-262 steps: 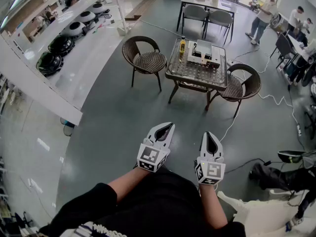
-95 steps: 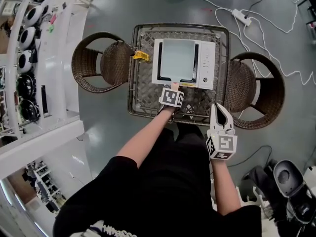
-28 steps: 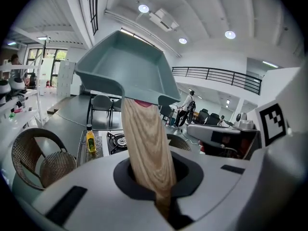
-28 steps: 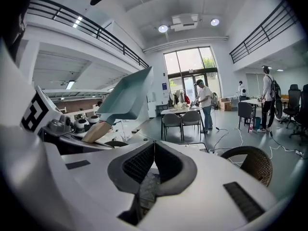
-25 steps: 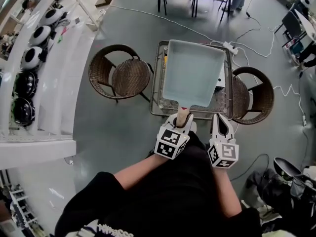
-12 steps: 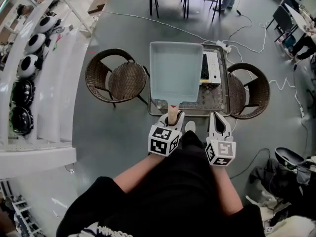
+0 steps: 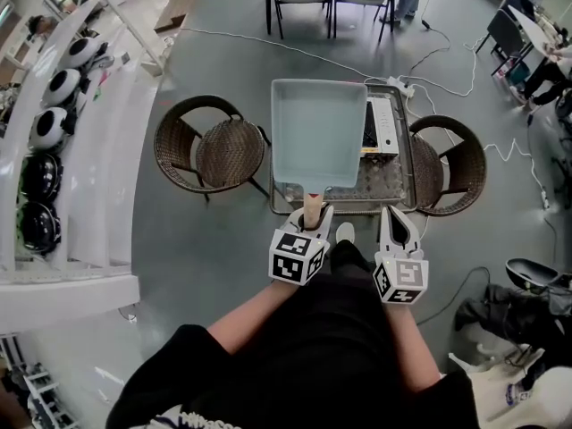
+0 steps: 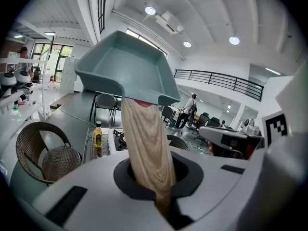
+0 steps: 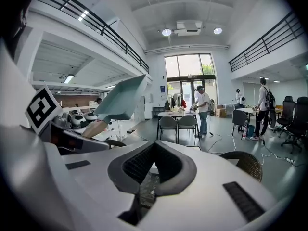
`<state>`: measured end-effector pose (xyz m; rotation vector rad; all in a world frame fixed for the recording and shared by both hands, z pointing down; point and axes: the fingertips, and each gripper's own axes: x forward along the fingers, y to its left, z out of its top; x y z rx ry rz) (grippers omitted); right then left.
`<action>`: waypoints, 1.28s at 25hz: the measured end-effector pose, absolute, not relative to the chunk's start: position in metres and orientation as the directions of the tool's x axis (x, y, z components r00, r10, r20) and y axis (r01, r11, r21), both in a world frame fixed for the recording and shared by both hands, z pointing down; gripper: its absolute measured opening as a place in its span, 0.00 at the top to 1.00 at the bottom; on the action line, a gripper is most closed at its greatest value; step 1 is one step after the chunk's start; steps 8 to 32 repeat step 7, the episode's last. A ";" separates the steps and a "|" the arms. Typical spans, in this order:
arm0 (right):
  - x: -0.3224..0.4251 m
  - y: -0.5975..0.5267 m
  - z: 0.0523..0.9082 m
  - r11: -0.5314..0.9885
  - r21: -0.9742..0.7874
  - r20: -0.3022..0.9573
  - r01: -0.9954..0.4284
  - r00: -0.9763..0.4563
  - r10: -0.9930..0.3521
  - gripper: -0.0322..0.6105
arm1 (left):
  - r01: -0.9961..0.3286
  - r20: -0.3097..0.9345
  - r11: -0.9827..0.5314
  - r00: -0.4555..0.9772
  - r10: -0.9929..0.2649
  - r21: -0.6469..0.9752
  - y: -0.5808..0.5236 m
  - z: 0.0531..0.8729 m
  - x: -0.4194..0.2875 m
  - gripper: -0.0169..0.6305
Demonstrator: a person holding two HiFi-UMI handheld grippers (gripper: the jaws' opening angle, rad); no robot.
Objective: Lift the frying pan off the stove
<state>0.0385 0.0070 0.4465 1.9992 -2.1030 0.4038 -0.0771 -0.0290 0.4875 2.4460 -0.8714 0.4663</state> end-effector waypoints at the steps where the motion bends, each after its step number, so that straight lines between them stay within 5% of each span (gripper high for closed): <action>1: 0.038 0.008 0.447 0.040 -0.051 0.340 -0.998 -0.055 -0.939 0.90 | -0.660 0.466 -0.670 0.737 -0.489 0.341 -0.029 0.488 -0.077 0.94; 32: 0.047 0.008 0.457 0.017 -0.061 0.358 -0.998 -0.037 -0.933 0.90 | -0.665 0.482 -0.655 0.733 -0.481 0.359 -0.035 0.496 -0.075 0.94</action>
